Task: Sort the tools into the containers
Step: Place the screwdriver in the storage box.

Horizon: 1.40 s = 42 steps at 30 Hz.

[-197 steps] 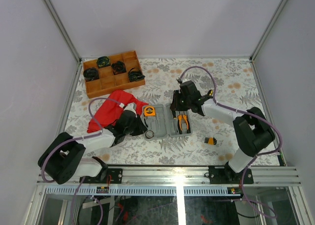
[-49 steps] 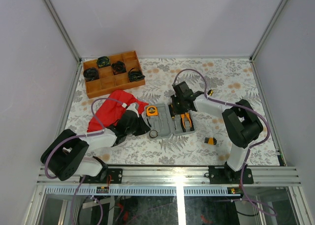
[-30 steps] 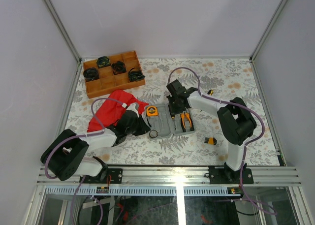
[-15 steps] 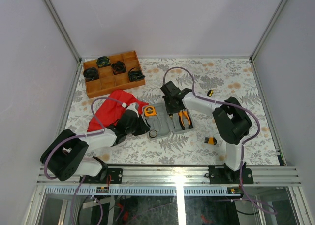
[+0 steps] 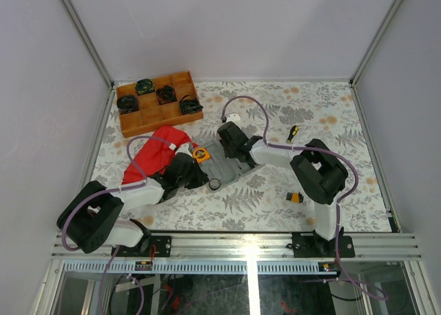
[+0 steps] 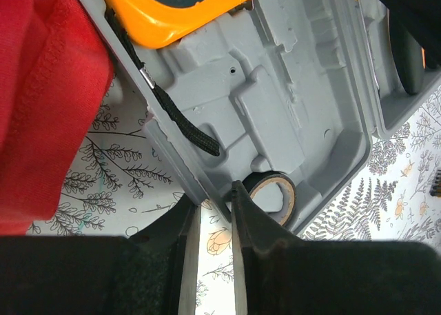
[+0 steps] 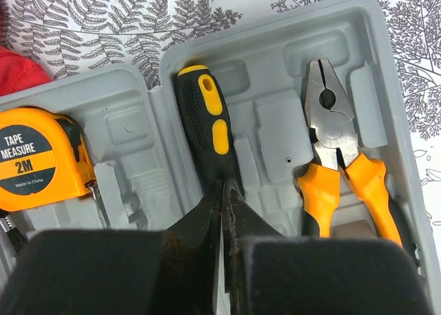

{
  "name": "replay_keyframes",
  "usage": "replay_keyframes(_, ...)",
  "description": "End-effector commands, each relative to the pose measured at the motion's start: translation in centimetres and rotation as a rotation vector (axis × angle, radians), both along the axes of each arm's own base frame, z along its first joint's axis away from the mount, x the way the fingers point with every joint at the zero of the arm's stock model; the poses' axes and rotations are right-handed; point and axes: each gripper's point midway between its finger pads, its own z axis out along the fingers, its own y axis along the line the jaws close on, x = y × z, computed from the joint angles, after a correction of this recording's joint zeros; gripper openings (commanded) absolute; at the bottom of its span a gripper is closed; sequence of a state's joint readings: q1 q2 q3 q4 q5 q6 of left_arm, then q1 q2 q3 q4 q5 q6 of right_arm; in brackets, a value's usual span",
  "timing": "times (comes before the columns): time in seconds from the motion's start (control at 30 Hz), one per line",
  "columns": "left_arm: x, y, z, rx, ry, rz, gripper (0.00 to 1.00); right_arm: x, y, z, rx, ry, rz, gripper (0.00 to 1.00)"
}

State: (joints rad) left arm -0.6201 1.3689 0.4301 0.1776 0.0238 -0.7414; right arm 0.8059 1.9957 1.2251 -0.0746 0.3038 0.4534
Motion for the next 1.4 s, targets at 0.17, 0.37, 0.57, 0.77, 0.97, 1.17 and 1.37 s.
replay_keyframes(0.17,-1.9,2.9,-1.7,0.154,0.058,0.049,0.0,-18.2,-6.0,-6.3,-0.21,0.612,0.092,0.0)
replay_keyframes(0.37,-1.2,4.0,0.0,0.19,0.03,0.103,0.0,-17.3,-6.4,-4.0,-0.215,0.555,0.08,0.0)
replay_keyframes(0.57,-0.9,4.0,-0.2,0.217,0.038,0.092,0.0,-16.7,-6.1,-3.3,-0.175,0.495,0.081,0.02)
replay_keyframes(0.77,-1.2,3.3,-0.3,0.188,0.058,0.07,0.0,-13.5,-4.9,-2.1,-0.107,0.41,0.065,0.08)
replay_keyframes(0.97,-1.3,2.1,0.1,0.136,0.058,0.031,0.0,-10.0,-4.3,-1.0,-0.034,0.363,0.051,0.08)
replay_keyframes(1.17,-2.1,0.5,0.2,0.098,0.066,-0.025,0.0,-7.3,-3.0,-0.5,0.014,0.336,0.082,0.11)
replay_keyframes(1.37,-3.5,0.4,-0.2,0.084,0.086,-0.025,0.0,-4.6,-1.2,0.4,0.037,0.285,0.106,0.12)
